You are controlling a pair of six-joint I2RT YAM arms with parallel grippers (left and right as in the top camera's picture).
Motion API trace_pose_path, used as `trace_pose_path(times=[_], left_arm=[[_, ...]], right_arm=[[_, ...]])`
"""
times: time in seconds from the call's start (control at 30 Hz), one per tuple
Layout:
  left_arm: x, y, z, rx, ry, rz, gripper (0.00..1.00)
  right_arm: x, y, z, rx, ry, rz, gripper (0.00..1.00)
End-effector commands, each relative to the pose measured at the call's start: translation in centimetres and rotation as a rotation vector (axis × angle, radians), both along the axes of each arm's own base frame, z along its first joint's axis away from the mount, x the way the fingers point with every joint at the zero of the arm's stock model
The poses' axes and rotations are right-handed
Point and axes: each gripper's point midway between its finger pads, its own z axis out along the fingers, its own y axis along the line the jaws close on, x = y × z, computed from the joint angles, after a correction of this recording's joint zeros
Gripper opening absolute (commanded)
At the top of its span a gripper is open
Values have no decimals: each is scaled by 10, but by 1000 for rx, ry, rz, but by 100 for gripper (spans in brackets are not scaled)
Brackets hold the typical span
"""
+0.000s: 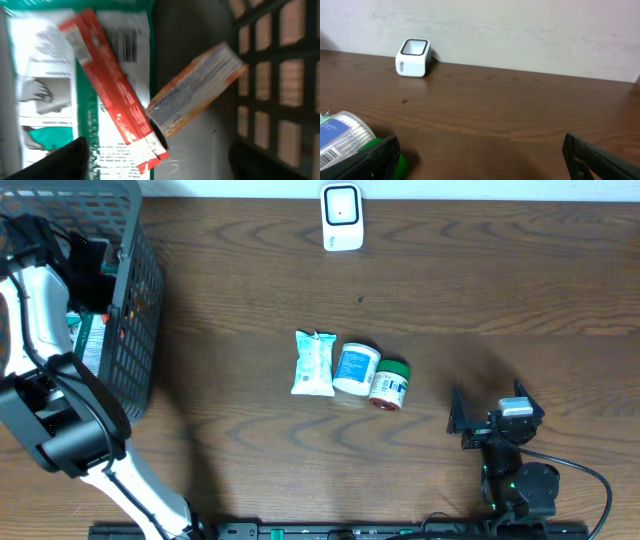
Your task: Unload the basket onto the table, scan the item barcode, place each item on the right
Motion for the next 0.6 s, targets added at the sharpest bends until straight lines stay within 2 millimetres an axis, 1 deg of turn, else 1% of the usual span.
trace_pose_path(times=[0.0, 0.03, 0.13, 0.17, 0.2, 0.27, 0.33, 0.37, 0.47, 0.57], left_arm=[[-9, 2, -35, -20, 90, 1, 80], [-10, 1, -40, -27, 99, 1, 78], [-11, 1, -49, -37, 118, 2, 62], [-10, 1, -50, -38, 118, 2, 56], [-10, 1, -50, -36, 115, 2, 45], [-8, 2, -45, -30, 101, 2, 31], [-6, 3, -37, -21, 84, 3, 13], [-5, 3, -31, -15, 71, 3, 8], [1, 6, -8, 2, 14, 31, 7], [12, 0, 24, -24, -93, 49, 7]], right_arm=[[0, 2, -1, -9, 2, 8, 99], [0, 2, -1, -9, 2, 8, 99], [0, 2, -1, -9, 2, 8, 99], [0, 2, -1, -9, 2, 8, 99], [0, 2, -1, -9, 2, 8, 99], [0, 2, -1, -9, 2, 8, 99], [0, 2, -1, -9, 2, 8, 99], [0, 2, -1, -9, 2, 8, 99], [0, 2, -1, -9, 2, 8, 99], [0, 2, -1, -9, 2, 8, 99]])
